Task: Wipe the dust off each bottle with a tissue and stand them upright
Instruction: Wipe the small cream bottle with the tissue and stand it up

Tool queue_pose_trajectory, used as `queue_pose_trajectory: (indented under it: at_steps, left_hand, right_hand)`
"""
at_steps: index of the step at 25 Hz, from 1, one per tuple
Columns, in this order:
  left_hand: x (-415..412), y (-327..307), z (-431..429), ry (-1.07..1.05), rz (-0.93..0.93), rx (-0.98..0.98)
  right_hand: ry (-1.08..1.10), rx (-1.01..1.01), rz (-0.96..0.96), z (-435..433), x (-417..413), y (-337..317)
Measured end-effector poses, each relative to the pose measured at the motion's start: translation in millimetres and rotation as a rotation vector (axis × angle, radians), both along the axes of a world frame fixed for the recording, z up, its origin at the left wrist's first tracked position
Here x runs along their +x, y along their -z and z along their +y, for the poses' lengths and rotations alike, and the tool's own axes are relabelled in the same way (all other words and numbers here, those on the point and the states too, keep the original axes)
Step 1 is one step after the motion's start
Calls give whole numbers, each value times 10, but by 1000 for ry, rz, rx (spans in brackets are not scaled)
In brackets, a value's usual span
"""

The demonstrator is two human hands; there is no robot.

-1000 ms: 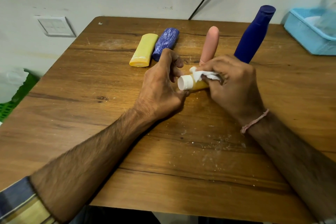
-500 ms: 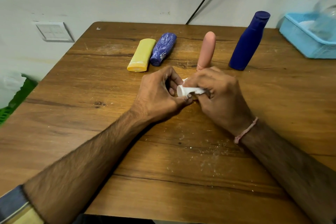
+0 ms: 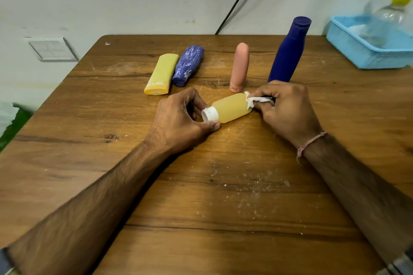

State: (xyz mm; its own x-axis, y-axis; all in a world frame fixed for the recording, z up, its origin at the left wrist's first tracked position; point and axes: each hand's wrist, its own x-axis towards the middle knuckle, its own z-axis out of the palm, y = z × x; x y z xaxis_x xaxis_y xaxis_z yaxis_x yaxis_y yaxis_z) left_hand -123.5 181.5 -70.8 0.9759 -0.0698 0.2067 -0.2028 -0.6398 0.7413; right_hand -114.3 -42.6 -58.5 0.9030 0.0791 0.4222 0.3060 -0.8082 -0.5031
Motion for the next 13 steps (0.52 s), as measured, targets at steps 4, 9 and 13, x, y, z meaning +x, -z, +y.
queue_pose_trajectory:
  at_steps: [4, 9, 13]
  left_hand:
    - [-10, -3, 1, 30, -32, 36]
    - [-25, 22, 17, 62, -45, 30]
    - [49, -20, 135, 101, 209, -608]
  right_hand:
    - [-45, -21, -111, 132, -38, 35]
    - [-111, 5, -176, 149, -51, 18]
    - [132, 267, -213, 12, 20, -46]
